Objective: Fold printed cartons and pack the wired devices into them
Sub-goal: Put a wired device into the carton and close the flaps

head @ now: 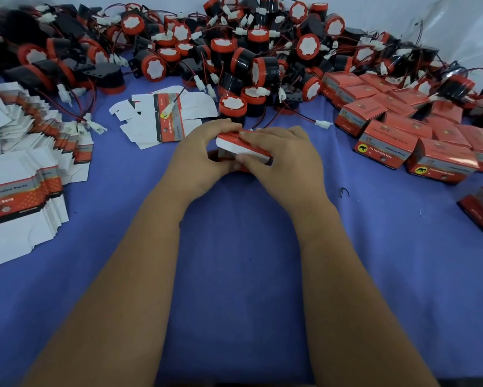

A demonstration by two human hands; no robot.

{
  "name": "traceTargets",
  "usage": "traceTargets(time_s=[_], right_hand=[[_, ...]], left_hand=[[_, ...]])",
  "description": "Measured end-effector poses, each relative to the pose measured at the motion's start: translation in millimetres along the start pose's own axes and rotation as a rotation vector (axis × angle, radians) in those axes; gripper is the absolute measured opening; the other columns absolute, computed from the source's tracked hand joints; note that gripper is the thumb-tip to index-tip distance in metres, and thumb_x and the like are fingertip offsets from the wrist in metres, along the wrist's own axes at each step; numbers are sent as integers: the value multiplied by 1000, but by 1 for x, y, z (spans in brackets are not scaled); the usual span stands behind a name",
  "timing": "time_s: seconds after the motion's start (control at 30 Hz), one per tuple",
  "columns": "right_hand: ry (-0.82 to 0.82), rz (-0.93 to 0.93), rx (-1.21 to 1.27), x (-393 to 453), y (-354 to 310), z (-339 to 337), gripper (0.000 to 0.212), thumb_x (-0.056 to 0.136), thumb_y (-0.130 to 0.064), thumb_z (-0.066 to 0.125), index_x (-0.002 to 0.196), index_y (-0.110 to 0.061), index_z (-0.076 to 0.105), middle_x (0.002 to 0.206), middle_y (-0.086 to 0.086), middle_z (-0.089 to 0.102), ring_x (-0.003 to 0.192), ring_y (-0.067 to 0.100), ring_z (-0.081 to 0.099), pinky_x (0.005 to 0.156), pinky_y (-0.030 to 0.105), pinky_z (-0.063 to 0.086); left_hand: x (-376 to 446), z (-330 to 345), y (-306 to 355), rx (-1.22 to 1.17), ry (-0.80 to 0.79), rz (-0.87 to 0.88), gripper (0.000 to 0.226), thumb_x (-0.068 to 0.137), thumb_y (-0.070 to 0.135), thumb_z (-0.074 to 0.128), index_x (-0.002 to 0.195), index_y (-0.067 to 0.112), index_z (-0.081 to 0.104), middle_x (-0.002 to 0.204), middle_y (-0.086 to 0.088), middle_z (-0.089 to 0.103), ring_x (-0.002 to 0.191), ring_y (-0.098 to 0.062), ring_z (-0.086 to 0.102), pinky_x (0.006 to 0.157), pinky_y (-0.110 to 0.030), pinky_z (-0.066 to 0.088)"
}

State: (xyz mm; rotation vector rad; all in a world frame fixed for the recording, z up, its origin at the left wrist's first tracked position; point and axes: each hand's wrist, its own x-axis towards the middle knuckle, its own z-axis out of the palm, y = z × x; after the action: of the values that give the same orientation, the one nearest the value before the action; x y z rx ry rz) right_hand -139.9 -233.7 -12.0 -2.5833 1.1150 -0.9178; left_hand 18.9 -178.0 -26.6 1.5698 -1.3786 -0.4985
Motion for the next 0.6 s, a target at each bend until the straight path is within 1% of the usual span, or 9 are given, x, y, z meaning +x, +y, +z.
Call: traceTargets(time_s=[0.1,0.17,0.27,0.33,0.37,0.43,0.5,0.53,0.6], right_hand=[[72,19,87,1,0,-1,33,93,-33,64,125,-28,66,117,-7,68,103,21,51,81,34,46],[80,37,118,1,0,0,30,92,-30,66,122,-27,68,115,-7,68,103,20,51,81,28,43],[95,78,167,2,1,3,28,89,-27,69,117,-26,71,111,-8,68,103,19,50,79,20,35],[103,101,199,3,1,4,27,88,-26,71,115,-26,72,109,-9,68,102,18,50,79,16,34],[105,108,213,3,1,3,27,87,-25,72,114,-26,72,109,-10,68,103,18,50,80,15,35],[106,131,263,3,2,3,27,87,-22,72,114,-26,72,109,-11,68,105,16,52,88,18,40],[98,182,357,3,3,1,26,88,-19,72,113,-25,73,108,-12,69,108,14,56,94,30,48],[96,207,405,2,4,0,25,88,-17,72,111,-24,73,106,-13,69,108,13,58,94,32,50],[102,241,478,2,5,-2,22,87,-15,72,107,-23,73,100,-16,67,104,6,61,90,28,53]], left_hand=[[0,-1,0,3,-3,4,65,79,5,80,138,19,55,138,3,55,130,-12,47,112,-37,41],[1,-1,0,-24,-12,-2,65,80,2,78,138,19,54,136,3,56,129,-11,49,109,-35,45],[-1,-3,2,-239,-12,-52,51,82,2,66,129,23,61,127,6,64,122,-5,56,102,-27,50],[0,-4,3,-387,26,-106,42,83,5,61,120,26,66,122,5,68,116,-7,61,97,-25,51],[0,-5,3,-411,42,-115,40,87,3,60,118,27,66,122,3,68,115,-8,63,96,-25,51],[-1,-5,1,-408,50,-107,39,93,-1,58,119,28,65,125,-1,67,116,-9,63,97,-27,51],[-1,-5,1,-414,54,-100,39,95,-2,59,120,28,64,128,-3,66,117,-9,63,99,-27,52],[-1,-5,1,-425,65,-100,39,94,-2,60,118,28,64,129,-3,66,117,-9,62,99,-27,52],[-1,-4,1,-452,106,-106,37,92,-4,61,112,26,68,130,-3,66,118,-10,62,96,-27,53]])
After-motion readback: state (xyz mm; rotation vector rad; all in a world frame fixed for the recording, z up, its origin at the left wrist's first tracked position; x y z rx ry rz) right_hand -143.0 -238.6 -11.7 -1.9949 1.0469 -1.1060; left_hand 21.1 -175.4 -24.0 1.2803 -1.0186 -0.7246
